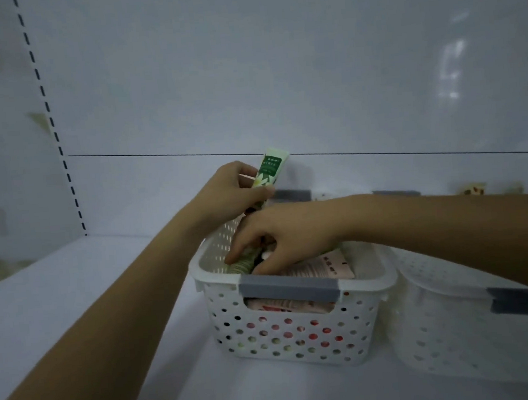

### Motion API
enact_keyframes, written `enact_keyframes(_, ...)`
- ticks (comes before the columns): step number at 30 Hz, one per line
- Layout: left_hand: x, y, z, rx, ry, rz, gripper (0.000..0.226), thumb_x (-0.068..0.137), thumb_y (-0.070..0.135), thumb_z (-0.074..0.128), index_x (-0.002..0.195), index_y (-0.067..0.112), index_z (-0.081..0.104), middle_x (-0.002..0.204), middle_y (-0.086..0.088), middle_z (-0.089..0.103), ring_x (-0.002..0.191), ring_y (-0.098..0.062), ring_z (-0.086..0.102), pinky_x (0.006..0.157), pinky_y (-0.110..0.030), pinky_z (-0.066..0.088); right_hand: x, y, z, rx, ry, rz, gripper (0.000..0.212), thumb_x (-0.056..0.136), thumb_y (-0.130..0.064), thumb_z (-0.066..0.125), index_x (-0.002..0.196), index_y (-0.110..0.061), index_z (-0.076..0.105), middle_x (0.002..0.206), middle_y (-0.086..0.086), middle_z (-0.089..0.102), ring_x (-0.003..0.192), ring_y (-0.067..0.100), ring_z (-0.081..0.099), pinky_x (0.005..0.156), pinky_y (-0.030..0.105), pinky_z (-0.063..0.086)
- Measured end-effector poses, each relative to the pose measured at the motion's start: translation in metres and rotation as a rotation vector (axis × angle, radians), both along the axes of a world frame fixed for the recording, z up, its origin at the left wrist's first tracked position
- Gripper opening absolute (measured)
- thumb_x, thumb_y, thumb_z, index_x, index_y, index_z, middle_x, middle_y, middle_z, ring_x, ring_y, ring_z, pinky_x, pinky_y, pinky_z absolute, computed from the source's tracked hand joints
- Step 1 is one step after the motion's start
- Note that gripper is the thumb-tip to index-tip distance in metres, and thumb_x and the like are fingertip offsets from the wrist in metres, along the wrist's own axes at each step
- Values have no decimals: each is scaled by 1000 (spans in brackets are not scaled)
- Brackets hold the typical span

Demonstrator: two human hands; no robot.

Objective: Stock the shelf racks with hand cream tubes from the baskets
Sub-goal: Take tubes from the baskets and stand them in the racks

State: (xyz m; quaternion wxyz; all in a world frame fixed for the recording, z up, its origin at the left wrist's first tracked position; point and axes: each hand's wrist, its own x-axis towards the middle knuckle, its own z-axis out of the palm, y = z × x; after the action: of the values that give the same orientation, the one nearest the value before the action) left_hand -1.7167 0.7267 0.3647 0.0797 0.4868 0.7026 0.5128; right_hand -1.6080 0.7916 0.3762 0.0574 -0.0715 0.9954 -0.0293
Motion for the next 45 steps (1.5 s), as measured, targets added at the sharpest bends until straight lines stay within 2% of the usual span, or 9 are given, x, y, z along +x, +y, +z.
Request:
enact_keyframes(10, -3, 2, -3, 74, -74, 123, 44, 83, 25, 67, 114, 8, 42, 95, -3, 60, 72, -9, 59, 62, -19, 49, 1, -4, -3, 90, 9, 90, 42, 88, -37, 59, 124, -20, 47, 116, -5, 48, 103, 9, 43, 86, 21, 38)
enact_keyframes(13, -2, 2, -2, 68, -106, 108, 43, 83, 25, 68, 114, 7, 44, 94, -5, 61, 69, -8, 60, 55, -16, 51, 0, -3, -5, 161, 31, 110, 41, 89, -38, 56, 126, -24, 49, 113, -1, 40, 96, 8, 36, 71, 8, 30)
enact_keyframes(19, -3, -5, 9, 195, -342, 28, 11, 89, 12, 59, 79, 8, 56, 72, -7, 57, 51, -5, 60, 53, -16, 52, 14, 4, 0, 138, 262, 144, 27, 87, -29, 60, 111, -21, 53, 113, -3, 51, 96, 9, 46, 81, 22, 42)
enact_keyframes(21, -6, -8, 15, 193, -384, 24, 10, 90, 12, 58, 82, 7, 55, 76, -7, 57, 59, -7, 64, 59, -19, 55, 27, 14, 6, 78, 329, 99, 26, 87, -24, 61, 111, -19, 54, 112, -1, 56, 97, 12, 53, 84, 30, 47)
enact_keyframes(25, 2, -10, 34, 33, -351, 30, 8, 90, 12, 56, 86, 6, 53, 89, -10, 58, 74, -12, 65, 54, -16, 55, 59, 42, 19, -121, 497, -11, 20, 85, -8, 60, 102, -17, 62, 120, 0, 55, 108, 11, 54, 91, 20, 45)
enact_keyframes(29, 31, -3, 55, -83, -330, 13, 12, 88, 10, 59, 95, 4, 51, 100, -14, 58, 76, -15, 68, 56, -22, 57, 87, 68, 26, -335, 780, -202, 17, 88, -6, 56, 86, -21, 62, 102, -2, 59, 93, 15, 60, 85, 24, 51)
enact_keyframes(33, 67, 13, 68, -100, -326, -68, 58, 87, 5, 59, 137, 24, 36, 111, -12, 47, 76, -22, 69, 57, -26, 58, 121, 97, 38, -646, 941, -388, 19, 89, 1, 52, 89, -17, 59, 90, -5, 54, 90, 24, 63, 73, 31, 59)
enact_keyframes(38, 131, 48, 86, -131, -246, -128, 34, 85, 7, 62, 115, 20, 54, 101, -6, 55, 64, -14, 70, 58, -23, 58, 190, 140, 56, -718, 1075, -521, 36, 89, 1, 55, 119, -18, 46, 122, 0, 40, 88, 11, 58, 69, 26, 59)
enact_keyframes(45, 230, 116, 84, -145, -224, -224, 24, 86, 14, 63, 107, 17, 52, 98, -5, 56, 61, -9, 68, 53, -19, 55, 288, 200, 40, -817, 1048, -697, 38, 87, 3, 57, 121, -11, 47, 113, 8, 48, 91, 16, 60, 74, 30, 58)
